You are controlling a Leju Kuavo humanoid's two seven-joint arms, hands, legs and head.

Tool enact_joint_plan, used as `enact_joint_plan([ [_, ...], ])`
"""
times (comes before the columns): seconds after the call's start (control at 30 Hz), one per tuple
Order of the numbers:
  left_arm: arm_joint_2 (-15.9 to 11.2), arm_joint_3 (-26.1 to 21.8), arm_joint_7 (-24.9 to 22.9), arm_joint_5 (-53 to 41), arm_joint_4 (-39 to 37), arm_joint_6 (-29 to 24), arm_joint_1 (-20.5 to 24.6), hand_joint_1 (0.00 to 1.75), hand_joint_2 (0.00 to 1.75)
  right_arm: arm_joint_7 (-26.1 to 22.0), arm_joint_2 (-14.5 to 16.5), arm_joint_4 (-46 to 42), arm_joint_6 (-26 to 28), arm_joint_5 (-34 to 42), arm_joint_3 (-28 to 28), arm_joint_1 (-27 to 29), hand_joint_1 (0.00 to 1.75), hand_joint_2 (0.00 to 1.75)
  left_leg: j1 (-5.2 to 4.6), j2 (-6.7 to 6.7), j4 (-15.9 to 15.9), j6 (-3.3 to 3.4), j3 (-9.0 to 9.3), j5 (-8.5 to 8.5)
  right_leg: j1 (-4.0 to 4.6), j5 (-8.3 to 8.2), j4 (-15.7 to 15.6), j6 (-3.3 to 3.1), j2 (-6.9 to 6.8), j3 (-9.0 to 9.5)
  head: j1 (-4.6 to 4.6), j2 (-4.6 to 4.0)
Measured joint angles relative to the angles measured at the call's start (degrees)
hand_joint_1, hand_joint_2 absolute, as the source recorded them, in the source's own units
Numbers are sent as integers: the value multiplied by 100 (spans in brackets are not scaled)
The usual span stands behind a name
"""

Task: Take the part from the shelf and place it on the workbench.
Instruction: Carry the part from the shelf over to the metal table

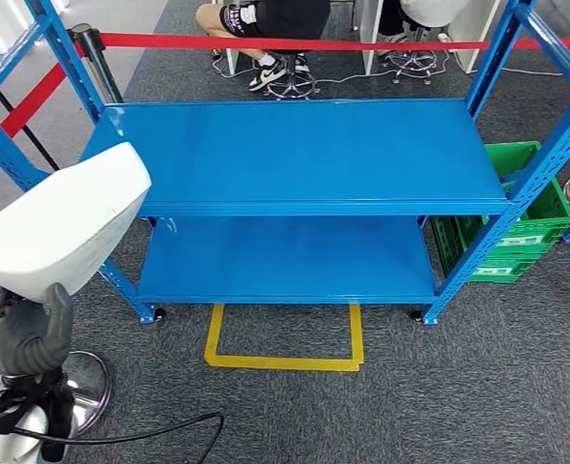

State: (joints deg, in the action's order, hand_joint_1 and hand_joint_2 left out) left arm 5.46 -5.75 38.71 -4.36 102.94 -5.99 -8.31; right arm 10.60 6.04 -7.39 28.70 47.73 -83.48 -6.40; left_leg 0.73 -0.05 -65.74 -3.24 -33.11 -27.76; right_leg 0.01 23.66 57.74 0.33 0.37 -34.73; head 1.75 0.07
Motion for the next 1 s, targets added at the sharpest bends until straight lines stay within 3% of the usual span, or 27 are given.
enact_joint_plan([
  [0.07, -48, -116, 0, 89, 86, 77, -47, 175, 175, -84, 2, 0, 49, 36, -14, -21, 0, 0, -3, -7, 757, 43, 530, -42, 18, -93, 35, 60, 5, -90, -4, 0],
  [0.1, -62, -162, 0, 106, 108, 102, -57, 175, 175, -102, 3, 0, 63, 49, -19, -31, 0, 0, -17, -11, 967, 81, 641, -95, 22, -146, 40, 90, 1, -128, -7, 0],
  [0.17, -81, -228, 0, 102, 125, 139, -89, 175, 175, -121, 5, 0, 78, 78, -28, -35, 0, 0, -36, -7, 1069, 186, 577, -79, 2, -239, 36, 151, -5, -202, -6, 0],
  [0.2, -88, -252, 0, 90, 124, 169, -98, 175, 175, -140, 5, 0, 82, 103, -31, -24, 0, 0, -40, -1, 1066, 240, 516, -25, -11, -178, 71, 180, -7, -253, -8, 0],
  [0.23, -93, -271, 0, 69, 122, 206, -94, 175, 175, -167, 5, 0, 85, 138, -33, -14, 0, 0, -38, 6, 1070, 292, 453, 37, -19, -6, 198, 208, -6, -316, -11, 0],
  [0.27, -95, -282, 0, 42, 119, 250, -74, 175, 175, -201, 5, 0, 84, 184, -33, -15, 0, 0, -37, 13, 1071, 330, 384, 104, -24, 266, 444, 227, -6, -394, -17, 0],
  [0.33, -98, -291, 0, -7, 106, 324, -33, 175, 175, -264, 5, 0, 68, 272, -28, -31, 0, 0, -52, 17, 1068, 370, 229, 239, -18, 825, 1165, 247, -7, -548, -37, 0],
  [0.37, -99, -291, 0, -20, 96, 352, -22, 175, 175, -292, 5, 0, 58, 305, -23, -38, 0, 0, -62, 19, 1064, 376, 142, 308, -14, 946, 1481, 246, -7, -575, -43, 0],
  [0.4, -99, -291, 0, -28, 86, 373, -17, 175, 175, -319, 5, 0, 52, 325, -17, -40, 0, 0, -71, 20, 1060, 376, 53, 377, -9, 925, 1650, 237, -6, -532, -44, 0],
  [0.43, -100, -291, 0, -29, 77, 386, -13, 175, 175, -343, 5, 0, 49, 333, -11, -39, 0, 0, -77, 20, 1054, 372, -36, 446, -1, 794, 1635, 222, -6, -400, -44, 0],
  [0.5, -99, -291, 0, -26, 68, 406, -10, 175, 175, -370, 4, 0, 47, 322, -4, -40, 0, 0, -82, 18, 1039, 345, -191, 574, 16, 518, 1067, 184, -6, 133, -43, 0],
  [0.57, -93, -291, 0, -15, 65, 423, -1, 175, 175, -375, 3, 0, 43, 299, -4, -48, 0, 0, -93, 19, 1022, 296, -278, 690, 37, 571, 215, 157, -3, 737, -38, 0],
  [0.63, -81, -291, 0, -8, 63, 438, 16, 175, 175, -375, 3, 1, 36, 286, -4, -48, 0, 0, -91, 23, 1031, 235, -309, 805, 64, 680, -183, 123, 3, 939, -37, 0],
  [0.7, -67, -293, 0, -6, 61, 443, 23, 175, 175, -373, 3, 2, 30, 285, -3, -35, 0, 0, -79, 18, 1035, 166, -356, 840, 60, 586, -188, 39, -8, 835, -41, 0],
  [0.73, -62, -294, 0, -2, 59, 444, 23, 175, 175, -373, 3, 3, 28, 285, -3, -32, 0, 0, -75, 14, 954, 131, -406, 709, 52, 516, -189, -13, -19, 778, -27, 0],
  [0.77, -58, -297, 0, 3, 59, 444, 23, 175, 175, -373, 3, 3, 27, 285, -4, -31, 0, 0, -71, 10, 762, 99, -481, 466, 41, 435, -196, -55, -29, 707, -14, 0],
  [0.83, -54, -299, 0, 9, 53, 444, 25, 175, 175, -374, 3, 4, 26, 285, -4, -32, 0, 0, -58, 9, 65, 48, -662, -144, 42, 280, -183, -94, -35, 533, 11, 0],
  [0.87, -53, -299, 0, 10, 47, 444, 25, 175, 175, -374, 1, 5, 26, 285, -4, -30, 0, 0, -54, 9, -297, 31, -726, -311, 44, 206, -172, -94, -36, 430, 12, 0],
  [0.9, -52, -300, 0, 10, 39, 444, 25, 175, 175, -374, -1, 7, 26, 285, -4, -29, 0, 0, -51, 9, -540, 20, -732, -335, 45, 138, -157, -89, -38, 328, 11, 0],
  [0.93, -52, -300, 0, 10, 32, 443, 25, 175, 175, -374, -2, 8, 26, 285, -4, -29, 0, 0, -46, 9, -606, 15, -655, -234, 45, 74, -138, -81, -39, 225, 12, 0],
  [1.0, -51, -300, 0, 9, 25, 444, 31, 175, 175, -374, -2, 9, 26, 285, -5, -33, 0, 0, -25, 9, -184, 13, -219, 44, 45, -44, -97, -57, -37, 47, 13, 0],
])
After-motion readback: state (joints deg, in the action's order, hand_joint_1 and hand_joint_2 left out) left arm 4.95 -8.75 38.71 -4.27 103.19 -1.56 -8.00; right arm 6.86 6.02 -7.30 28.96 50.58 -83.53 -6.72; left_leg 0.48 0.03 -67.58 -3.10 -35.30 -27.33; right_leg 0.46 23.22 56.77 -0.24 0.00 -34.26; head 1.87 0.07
